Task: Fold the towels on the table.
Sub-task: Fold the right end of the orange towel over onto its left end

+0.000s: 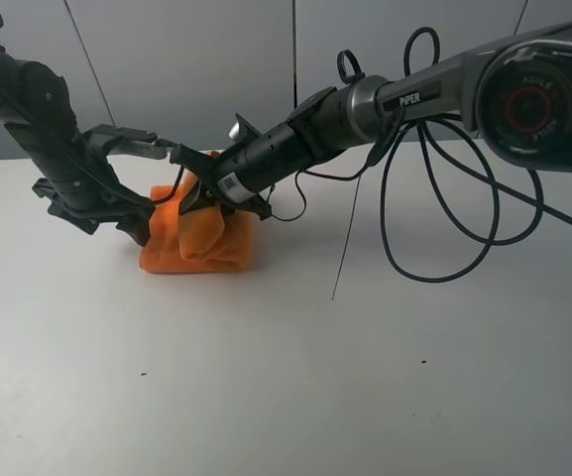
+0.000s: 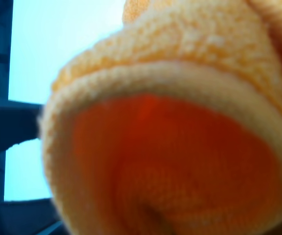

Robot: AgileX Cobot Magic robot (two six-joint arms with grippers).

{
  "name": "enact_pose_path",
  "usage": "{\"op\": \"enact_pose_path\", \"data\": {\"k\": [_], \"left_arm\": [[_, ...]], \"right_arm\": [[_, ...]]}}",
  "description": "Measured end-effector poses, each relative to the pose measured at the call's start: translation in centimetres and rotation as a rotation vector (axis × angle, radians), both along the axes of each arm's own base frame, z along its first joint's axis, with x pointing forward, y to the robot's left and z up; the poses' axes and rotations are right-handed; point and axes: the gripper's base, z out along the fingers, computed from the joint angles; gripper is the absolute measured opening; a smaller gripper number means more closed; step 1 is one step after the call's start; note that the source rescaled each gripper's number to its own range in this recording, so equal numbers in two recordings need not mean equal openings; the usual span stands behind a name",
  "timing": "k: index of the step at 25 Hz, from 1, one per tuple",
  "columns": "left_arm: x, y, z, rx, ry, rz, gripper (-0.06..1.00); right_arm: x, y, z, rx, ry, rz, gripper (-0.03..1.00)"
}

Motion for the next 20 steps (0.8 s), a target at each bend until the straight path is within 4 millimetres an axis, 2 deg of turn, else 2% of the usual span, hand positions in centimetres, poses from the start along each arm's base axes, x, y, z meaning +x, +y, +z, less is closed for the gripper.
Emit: {"op": "enact_pose_path", "data": {"k": [6, 9, 13, 20], "left_arm": [[-0.4, 0.7, 0.0, 0.056, 0.047, 0.027, 1.00], [-0.4, 1.2, 0.9, 0.053, 0.027, 0.043, 1.00], [-0.5, 1.8, 3.0, 0.045, -0.023, 0.058, 1.00], [-1.4, 2.3, 8.2, 0.013, -0.163, 0.073, 1.00]], "right_arm": [[0.0, 0.0, 0.0, -0.001, -0.002, -0.003, 0.08], [0.0, 0.0, 0.0, -0.005, -0.004, -0.004, 0.08], [0.1, 0.0, 0.0, -0.007, -0.007, -0.012, 0.08], [0.2, 0.0, 0.0, -0.008, -0.006, -0.017, 0.08]]}}
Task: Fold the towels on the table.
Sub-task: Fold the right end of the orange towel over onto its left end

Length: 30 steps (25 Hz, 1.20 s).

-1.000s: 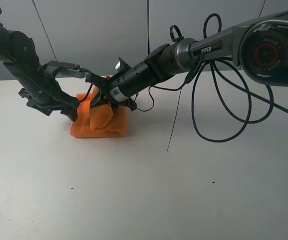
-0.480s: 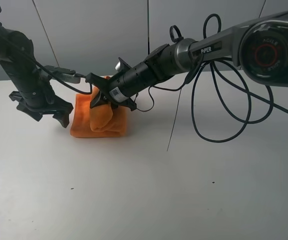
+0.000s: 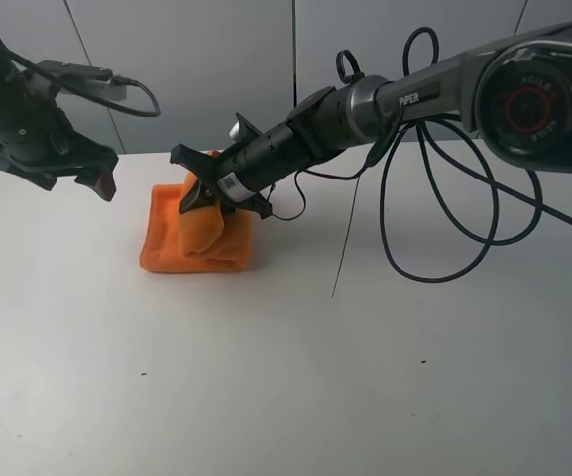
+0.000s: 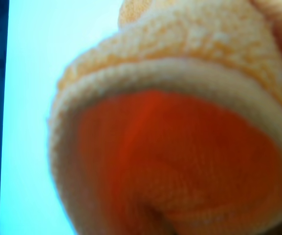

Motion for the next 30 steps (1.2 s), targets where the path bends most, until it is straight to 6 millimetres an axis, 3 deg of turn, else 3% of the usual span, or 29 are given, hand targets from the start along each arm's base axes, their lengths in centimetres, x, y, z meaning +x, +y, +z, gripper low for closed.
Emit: {"op": "enact_pose_path", "data": {"k": [7, 13, 16, 18, 20, 22, 23, 25, 30], "left_arm": [[-1.3, 0.2, 5.6, -0.034, -0.144, 0.010, 1.00], [-2.0, 0.1, 11.2, -0.092, -0.294, 0.020, 1.00], [-2.4, 0.1, 12.9, -0.106, -0.337, 0.021, 1.00], [-2.5, 0.2, 13.6, -0.111, -0.353, 0.022, 1.00], [-2.7, 0.2, 14.2, -0.116, -0.369, 0.022, 1.00], [-2.7, 0.2, 14.6, -0.120, -0.378, 0.022, 1.00], [-2.8, 0.2, 15.0, -0.123, -0.384, 0.023, 1.00], [-2.8, 0.2, 15.6, -0.125, -0.390, 0.022, 1.00], [-2.8, 0.1, 17.9, -0.136, -0.438, 0.020, 1.00]], "right_arm": [[0.0, -0.1, -0.1, -0.012, -0.008, 0.008, 0.08], [-0.2, -0.1, -1.7, -0.036, 0.029, 0.012, 0.08], [-0.2, -0.1, -1.6, -0.030, 0.035, 0.009, 0.08], [-0.2, -0.1, -1.5, -0.023, 0.029, 0.013, 0.20], [-0.1, 0.0, -1.1, -0.007, 0.018, 0.021, 0.44], [0.0, 0.3, -0.3, 0.018, 0.006, 0.033, 0.78], [0.0, 0.5, 0.3, 0.031, -0.003, 0.045, 0.89], [0.1, 0.7, 1.6, 0.053, -0.029, 0.057, 0.98], [0.1, 1.0, 3.0, 0.094, -0.030, 0.080, 1.00]]}}
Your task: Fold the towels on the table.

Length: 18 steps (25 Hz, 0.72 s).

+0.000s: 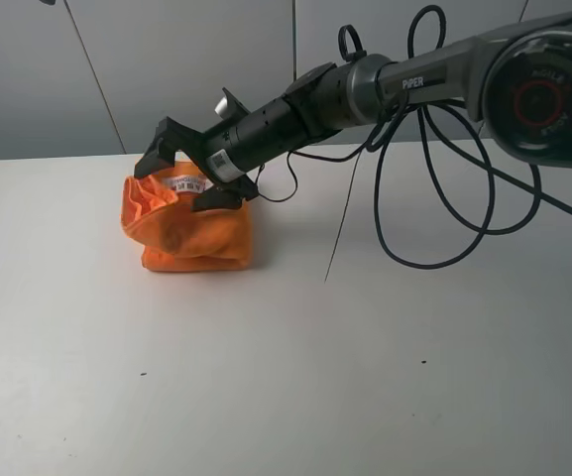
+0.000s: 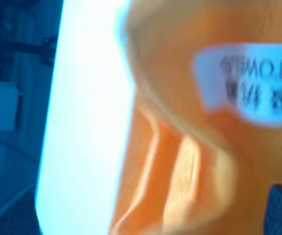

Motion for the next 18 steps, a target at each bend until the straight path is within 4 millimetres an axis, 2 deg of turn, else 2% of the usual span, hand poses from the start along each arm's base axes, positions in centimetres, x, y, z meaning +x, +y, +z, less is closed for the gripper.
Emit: {"op": "enact_pose_path", "data": {"k": [3, 7, 12, 16, 18], "left_arm": [[-0.1, 0.0, 1.3, 0.008, -0.028, -0.011, 1.00], [-0.4, 0.1, 1.7, 0.011, -0.020, -0.012, 1.00], [-0.6, 0.1, 1.5, 0.017, 0.019, -0.012, 1.00], [-1.3, 0.2, 1.4, 0.024, 0.064, -0.010, 1.00], [-2.0, 0.4, 2.1, 0.022, 0.053, -0.007, 1.00]], "right_arm": [[-0.2, 0.1, 0.2, 0.022, 0.021, 0.017, 1.00], [-0.6, 0.2, 0.7, 0.035, 0.016, 0.070, 1.00], [-1.1, -0.4, 3.0, -0.051, -0.134, 0.183, 1.00], [-0.1, -3.0, 4.8, -0.178, -0.244, 0.215, 1.00], [1.4, -5.5, 5.2, -0.231, -0.256, 0.174, 1.00]]}}
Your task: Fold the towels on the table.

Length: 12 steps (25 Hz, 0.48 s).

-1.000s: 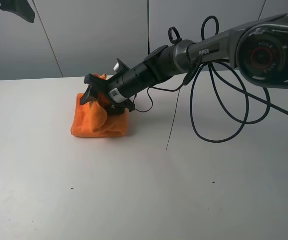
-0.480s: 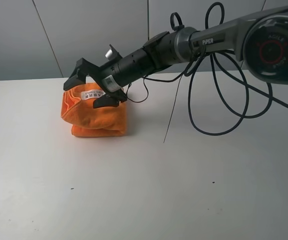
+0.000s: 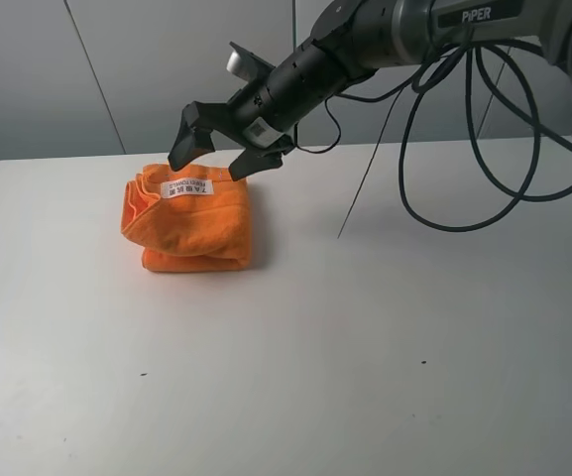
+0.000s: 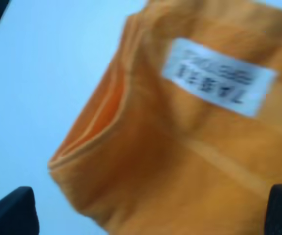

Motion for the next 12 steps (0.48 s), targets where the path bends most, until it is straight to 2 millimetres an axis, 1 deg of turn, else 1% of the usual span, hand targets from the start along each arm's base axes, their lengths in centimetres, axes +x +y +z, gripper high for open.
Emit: {"op": "enact_pose_path", "data": {"k": [2, 3, 7, 8, 10, 12], "left_arm": [[-0.9, 0.4, 0.9, -0.004, -0.025, 0.008, 1.00], [-1.5, 0.8, 1.5, -0.006, -0.038, 0.020, 1.00], [-3.7, 3.5, 2.9, -0.003, -0.047, 0.104, 1.00], [-4.3, 4.2, 3.0, 0.000, -0.050, 0.127, 1.00], [-5.5, 5.3, 2.9, 0.004, -0.049, 0.159, 1.00], [-6.7, 6.2, 2.4, -0.008, -0.044, 0.200, 1.00]], "right_arm": [[1.5, -2.8, 0.3, -0.037, -0.004, -0.048, 1.00], [2.3, -4.6, 0.2, -0.063, 0.000, -0.075, 1.00], [4.5, -11.6, 1.1, -0.131, 0.040, -0.190, 1.00], [4.8, -13.3, 1.4, -0.142, 0.051, -0.215, 1.00], [5.0, -15.9, 2.3, -0.149, 0.067, -0.261, 1.00], [4.6, -18.2, 3.4, -0.148, 0.068, -0.307, 1.00]]}}
